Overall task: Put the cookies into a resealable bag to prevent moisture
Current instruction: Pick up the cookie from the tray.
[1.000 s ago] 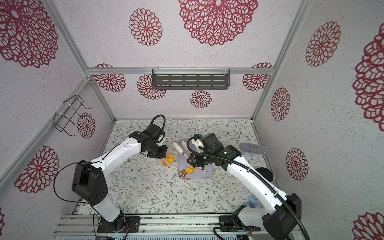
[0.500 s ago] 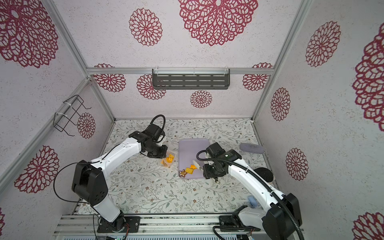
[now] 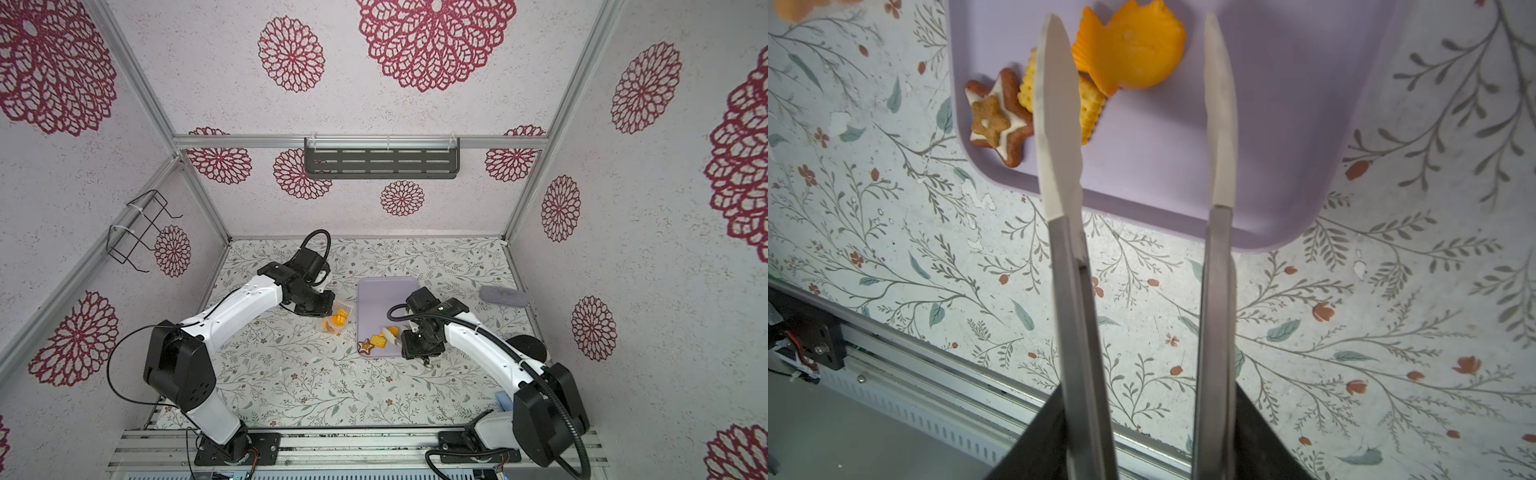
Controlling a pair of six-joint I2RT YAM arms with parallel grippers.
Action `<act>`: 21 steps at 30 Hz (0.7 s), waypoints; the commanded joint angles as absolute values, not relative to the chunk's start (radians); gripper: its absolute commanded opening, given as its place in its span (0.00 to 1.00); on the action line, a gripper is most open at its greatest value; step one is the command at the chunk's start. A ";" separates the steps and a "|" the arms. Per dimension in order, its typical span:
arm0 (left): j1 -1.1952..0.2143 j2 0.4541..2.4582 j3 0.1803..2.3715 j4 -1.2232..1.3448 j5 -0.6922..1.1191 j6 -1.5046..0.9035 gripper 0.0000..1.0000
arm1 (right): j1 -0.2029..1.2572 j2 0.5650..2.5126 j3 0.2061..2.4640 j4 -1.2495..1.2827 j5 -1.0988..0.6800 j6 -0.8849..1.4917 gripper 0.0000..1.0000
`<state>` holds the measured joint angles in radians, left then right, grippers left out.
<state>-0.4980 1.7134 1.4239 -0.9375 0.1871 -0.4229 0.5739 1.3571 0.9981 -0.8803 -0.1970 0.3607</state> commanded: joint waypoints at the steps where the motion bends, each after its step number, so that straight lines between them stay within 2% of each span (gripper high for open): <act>1: -0.494 1.686 1.431 -0.930 0.179 -0.411 0.00 | 0.575 1.372 1.016 -0.859 -0.234 0.379 0.51; 14: -0.486 1.678 1.418 -0.930 0.174 -0.405 0.00 | 0.635 1.499 1.140 -0.883 -0.198 0.347 0.47; 21: -0.485 1.677 1.413 -0.928 0.173 -0.404 0.00 | 0.636 1.494 1.156 -0.900 -0.158 0.342 0.38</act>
<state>-0.4927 1.7123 1.4235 -0.9401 0.1738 -0.4194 0.6277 1.5108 1.1149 -0.8722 -0.1780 0.3576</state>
